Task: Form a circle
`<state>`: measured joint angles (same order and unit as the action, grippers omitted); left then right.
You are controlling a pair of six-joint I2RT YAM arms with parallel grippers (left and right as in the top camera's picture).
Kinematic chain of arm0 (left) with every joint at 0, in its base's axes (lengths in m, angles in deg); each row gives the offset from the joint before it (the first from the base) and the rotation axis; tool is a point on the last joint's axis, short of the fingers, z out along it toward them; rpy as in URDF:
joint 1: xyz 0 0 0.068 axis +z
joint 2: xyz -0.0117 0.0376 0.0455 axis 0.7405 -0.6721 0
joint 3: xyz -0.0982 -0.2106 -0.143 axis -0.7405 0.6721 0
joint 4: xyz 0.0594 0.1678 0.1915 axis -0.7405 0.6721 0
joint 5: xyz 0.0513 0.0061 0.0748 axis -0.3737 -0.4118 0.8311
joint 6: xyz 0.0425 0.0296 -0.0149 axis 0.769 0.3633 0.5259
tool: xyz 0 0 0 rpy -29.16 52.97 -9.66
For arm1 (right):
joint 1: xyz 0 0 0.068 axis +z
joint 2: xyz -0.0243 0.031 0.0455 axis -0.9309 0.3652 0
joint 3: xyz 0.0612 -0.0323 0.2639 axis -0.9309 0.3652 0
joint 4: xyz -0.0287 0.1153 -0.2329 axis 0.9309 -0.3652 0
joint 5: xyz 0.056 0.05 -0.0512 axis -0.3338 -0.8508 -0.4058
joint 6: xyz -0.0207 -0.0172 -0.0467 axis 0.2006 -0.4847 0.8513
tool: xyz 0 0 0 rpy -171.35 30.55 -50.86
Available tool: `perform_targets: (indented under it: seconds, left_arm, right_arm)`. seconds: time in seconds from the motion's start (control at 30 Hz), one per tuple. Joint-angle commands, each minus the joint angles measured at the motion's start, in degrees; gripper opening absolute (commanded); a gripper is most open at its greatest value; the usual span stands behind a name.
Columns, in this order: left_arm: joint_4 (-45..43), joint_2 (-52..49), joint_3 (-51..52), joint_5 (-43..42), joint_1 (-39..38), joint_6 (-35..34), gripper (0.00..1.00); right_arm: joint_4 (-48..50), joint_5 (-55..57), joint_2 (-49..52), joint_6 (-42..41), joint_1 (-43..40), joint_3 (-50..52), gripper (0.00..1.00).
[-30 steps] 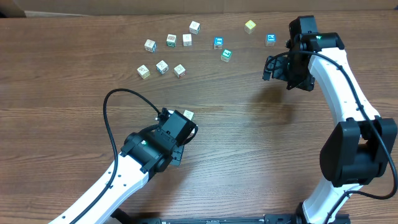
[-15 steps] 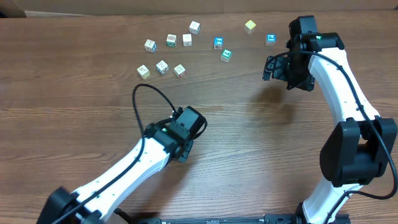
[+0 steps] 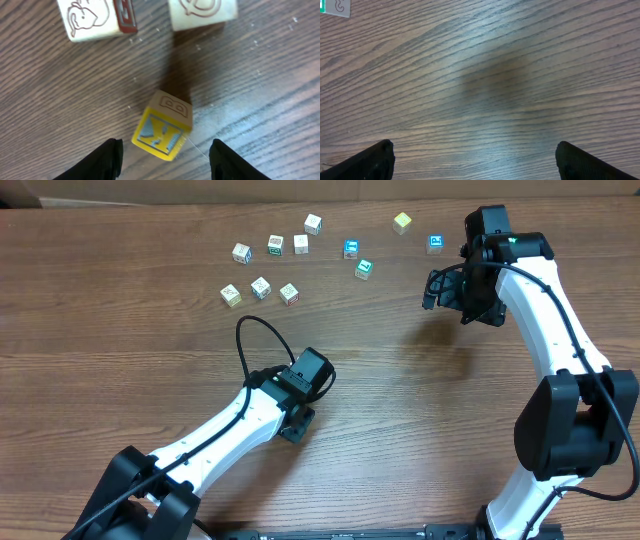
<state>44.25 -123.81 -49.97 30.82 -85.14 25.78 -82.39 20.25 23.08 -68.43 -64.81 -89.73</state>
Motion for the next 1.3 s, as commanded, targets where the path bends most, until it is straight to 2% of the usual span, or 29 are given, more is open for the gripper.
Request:
perform_targets:
  seconds: [0.0,0.13,0.27,0.53,0.83,1.0,1.27]
  left_arm:
    - [-0.94,-0.63,0.59,-0.96,1.81,2.25,0.55]
    - [-2.29,-0.63,0.59,-2.19,3.58,3.5,0.54]
    - [-3.13,-0.63,0.59,-7.02,3.82,7.17,0.56]
    - [-2.64,-0.63,1.18,-6.99,4.02,7.17,0.48]
    - [-6.8,-0.63,4.33,-6.75,4.02,7.15,0.55]
    - [-8.28,-0.63,4.33,-6.78,4.02,7.13,0.39]
    - [-11.91,-0.63,4.33,-4.74,4.02,6.49,0.36]
  right_arm:
    - [0.13,0.09,-1.11,-0.22,-0.26,-0.61,1.0]
    - [0.13,0.09,-1.11,-0.22,-0.26,-0.61,1.0]
    - [0.13,0.09,-1.11,-0.22,-0.26,-0.61,1.0]
    - [0.13,0.09,-1.11,-0.22,-0.26,-0.61,1.0]
    - [0.13,0.09,-1.11,-0.22,-0.26,-0.61,1.0]
    - [0.13,0.09,-1.11,-0.22,-0.26,-0.61,1.0]
    - [0.11,0.09,-1.11,-0.22,-0.26,-0.61,1.0]
